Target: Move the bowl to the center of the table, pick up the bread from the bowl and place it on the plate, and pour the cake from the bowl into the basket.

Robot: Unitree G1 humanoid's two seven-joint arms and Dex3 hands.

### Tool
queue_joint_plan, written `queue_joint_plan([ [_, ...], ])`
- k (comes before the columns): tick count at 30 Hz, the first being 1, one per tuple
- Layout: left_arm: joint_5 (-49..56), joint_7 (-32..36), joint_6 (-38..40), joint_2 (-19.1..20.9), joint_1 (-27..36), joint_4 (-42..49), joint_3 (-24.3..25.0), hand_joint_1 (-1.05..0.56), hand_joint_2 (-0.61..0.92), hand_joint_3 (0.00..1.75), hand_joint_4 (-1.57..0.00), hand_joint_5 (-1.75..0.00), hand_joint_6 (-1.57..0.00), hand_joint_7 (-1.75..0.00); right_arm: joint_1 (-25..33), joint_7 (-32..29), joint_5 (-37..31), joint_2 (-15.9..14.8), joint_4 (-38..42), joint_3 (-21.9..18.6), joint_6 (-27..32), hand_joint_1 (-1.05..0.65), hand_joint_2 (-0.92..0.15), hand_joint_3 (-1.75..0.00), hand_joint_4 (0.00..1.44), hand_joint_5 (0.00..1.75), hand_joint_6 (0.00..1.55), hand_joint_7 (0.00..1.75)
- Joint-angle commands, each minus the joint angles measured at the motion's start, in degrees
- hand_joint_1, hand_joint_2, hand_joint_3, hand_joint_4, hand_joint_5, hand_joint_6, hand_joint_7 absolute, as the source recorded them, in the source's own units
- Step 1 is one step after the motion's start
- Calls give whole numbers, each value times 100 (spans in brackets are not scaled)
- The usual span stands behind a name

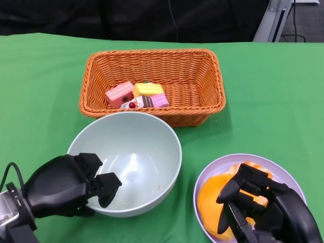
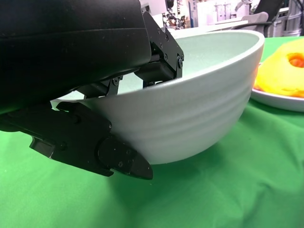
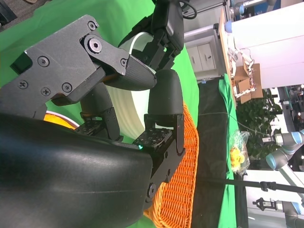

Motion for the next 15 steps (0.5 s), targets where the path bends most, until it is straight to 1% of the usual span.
queue_joint_plan([
  [1,-243,11,54,125,-43,-26,-155,-25,92,4,-63,-155,-67,-108,4,8,48,-18,8,-12,-43,-15,-54,-111,65,171,63,147],
  [2,-359,-51,-40,151,-47,-38,-177,-29,92,6,-68,-126,-81,-64,-1,10,43,-20,15,-10,-47,-15,-54,-111,65,171,64,147],
  [3,-466,-99,-129,174,-50,-37,-198,-35,92,8,-74,-98,-86,-39,-2,14,48,-22,14,-10,-38,-14,-54,-111,65,171,64,147],
  [4,-599,-173,-217,189,-41,-28,-200,-47,92,12,-76,-66,-87,-18,-3,17,64,-20,10,-11,-22,-14,-54,-112,65,171,64,146],
  [5,-818,-360,-333,195,-18,-4,-173,-57,92,15,-73,-47,-82,-9,-7,19,65,-19,16,-12,-27,-14,-54,-112,65,171,64,146],
  [6,-1115,-670,-495,200,0,44,-140,-66,92,18,-69,-31,-75,-5,-11,22,69,-18,19,-13,-24,-14,-54,-111,66,171,64,146],
  [7,-1381,-968,-627,210,12,79,-119,-76,92,21,-57,-18,-62,-3,-15,24,75,-17,21,-15,-20,-15,-54,-111,66,171,64,146],
  [8,-1756,-1449,-824,237,-1,152,-116,-85,92,25,-40,-8,-45,-1,-18,31,100,-14,21,-17,-3,-15,-54,-110,66,171,64,146],
  [9,-2105,-1894,-981,265,-12,209,-118,-92,92,29,-24,-4,-32,-1,-17,31,111,-13,17,-17,15,-15,-54,-110,66,171,64,146],
  [10,-2466,-2342,-1108,287,-15,264,-113,-98,92,32,-12,-2,-21,0,-17,26,100,-17,14,-15,20,-15,-54,-110,66,171,64,146],
  [11,-2749,-2695,-1180,299,-6,284,-95,-102,92,35,-5,-1,-10,0,-18,21,89,-21,11,-13,22,-16,-54,-110,65,171,64,146],
  [13,-3665,-3708,-1260,317,51,302,-78,-104,92,39,-1,0,-3,0,-18,35,92,-24,21,-16,-7,-16,-54,-111,65,171,64,146],
  [15,-4603,-4713,-1148,356,162,152,-70,-105,92,44,0,0,-1,0,-9,43,114,-25,9,-22,1,-15,-54,-111,65,171,63,146],
])
